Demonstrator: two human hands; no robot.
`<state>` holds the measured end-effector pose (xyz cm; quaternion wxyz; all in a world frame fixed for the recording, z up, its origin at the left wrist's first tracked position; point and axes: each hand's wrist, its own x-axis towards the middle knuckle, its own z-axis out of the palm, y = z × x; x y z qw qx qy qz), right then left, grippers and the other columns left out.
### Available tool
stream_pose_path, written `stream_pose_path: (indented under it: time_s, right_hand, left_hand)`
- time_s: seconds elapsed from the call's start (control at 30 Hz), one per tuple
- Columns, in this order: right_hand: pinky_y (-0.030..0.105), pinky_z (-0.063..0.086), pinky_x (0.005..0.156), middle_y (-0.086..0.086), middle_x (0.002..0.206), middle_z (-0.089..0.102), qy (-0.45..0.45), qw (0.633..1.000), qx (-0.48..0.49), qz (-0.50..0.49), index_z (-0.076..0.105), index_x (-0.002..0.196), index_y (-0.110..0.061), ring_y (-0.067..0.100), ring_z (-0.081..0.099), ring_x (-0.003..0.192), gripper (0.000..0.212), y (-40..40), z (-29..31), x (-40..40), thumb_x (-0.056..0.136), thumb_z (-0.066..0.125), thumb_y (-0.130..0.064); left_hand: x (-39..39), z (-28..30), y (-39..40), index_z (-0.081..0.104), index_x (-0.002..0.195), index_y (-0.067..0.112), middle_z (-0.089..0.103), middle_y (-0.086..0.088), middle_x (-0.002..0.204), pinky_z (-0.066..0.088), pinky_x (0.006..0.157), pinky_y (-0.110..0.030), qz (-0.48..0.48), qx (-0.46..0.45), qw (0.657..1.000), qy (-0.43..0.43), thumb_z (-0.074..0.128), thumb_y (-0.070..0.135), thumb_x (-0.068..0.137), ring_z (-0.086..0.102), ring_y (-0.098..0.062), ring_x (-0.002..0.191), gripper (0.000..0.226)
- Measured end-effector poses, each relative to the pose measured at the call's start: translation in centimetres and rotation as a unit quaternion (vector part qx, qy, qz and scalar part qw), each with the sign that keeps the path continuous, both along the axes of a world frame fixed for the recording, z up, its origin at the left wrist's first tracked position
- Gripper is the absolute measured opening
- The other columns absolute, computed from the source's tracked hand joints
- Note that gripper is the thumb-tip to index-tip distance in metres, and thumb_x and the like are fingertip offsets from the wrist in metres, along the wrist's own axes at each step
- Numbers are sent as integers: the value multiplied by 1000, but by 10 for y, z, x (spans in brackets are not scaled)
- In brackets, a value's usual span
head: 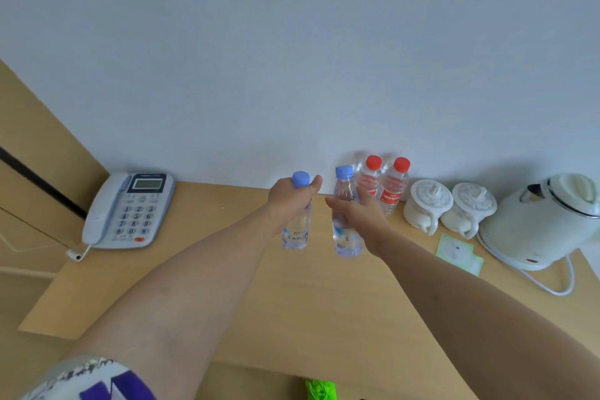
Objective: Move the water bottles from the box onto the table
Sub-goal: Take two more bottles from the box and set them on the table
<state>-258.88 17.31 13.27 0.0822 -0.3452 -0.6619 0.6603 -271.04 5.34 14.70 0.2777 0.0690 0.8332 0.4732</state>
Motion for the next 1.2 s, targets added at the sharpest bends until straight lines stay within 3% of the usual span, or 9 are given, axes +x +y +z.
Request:
stream_pose_path:
  time_s: [0.07,0.2,0.3,0.4,0.53,0.67,0.83,1.1,1.2]
  right_hand:
    - [44,57,87,10,101,70,-29,998,53,8,61,106,-14,27,70,93,38,9,-7,-11,79,81,-33]
    - [39,54,80,2,96,69,-73,986,145,37,62,102,-17,22,67,91,39,23,-15,-26,75,85,-35]
    - [43,56,84,-2,103,69,-107,973,198,53,63,117,-21,21,65,96,53,25,-17,-36,73,87,-38]
    - [35,52,78,-4,104,68,-124,968,217,25,62,123,-20,18,63,95,60,22,-16,-46,73,88,-40]
    - [31,48,72,-2,99,68,-132,967,215,-34,63,120,-16,19,63,91,56,13,-18,-54,76,85,-42]
    - [34,51,78,-1,101,67,-129,956,260,-35,62,122,-19,20,64,95,51,6,-6,-62,78,80,-36]
    - [29,44,70,-1,95,65,-156,924,349,-14,66,110,-19,21,62,89,31,9,10,-70,80,72,-18]
    - [30,47,71,8,102,69,-172,907,384,-8,63,126,-14,27,65,92,48,15,18,-79,82,77,-26]
    - [29,44,68,9,100,69,-170,901,399,16,69,114,-10,25,62,86,35,19,21,-85,82,76,-20]
  left_hand:
    - [-13,-5,8,63,89,20,67,4,89,48,73,-29,1,-12,1000,-7,67,65,83,64,-17,84,46]
    - [-31,-10,21,64,94,26,66,8,94,48,72,-28,-20,-27,999,-6,68,63,83,63,-16,91,39]
    - [-40,-16,26,65,95,26,66,6,97,59,73,-33,-31,-27,999,-18,68,62,83,62,-14,91,38]
    - [-49,-21,29,65,100,25,66,5,103,61,86,-45,-33,-22,999,-20,69,59,84,63,-20,102,37]
    - [-57,-27,31,63,96,21,68,-1,101,62,82,-48,-53,-14,999,0,73,50,84,64,-25,103,33]
    - [-61,-27,31,60,103,25,59,13,94,54,83,-32,-88,-8,996,28,81,37,80,61,-17,96,33]
    - [-68,-20,24,69,102,15,68,8,93,50,74,-23,-83,-4,994,74,84,19,76,63,-15,89,30]
    - [-68,-18,22,73,102,18,70,7,98,47,74,-23,-81,4,995,65,81,18,76,63,-16,89,27]
    - [-69,-19,22,74,103,17,72,5,100,48,74,-24,-66,9,995,68,80,17,77,65,-16,91,27]
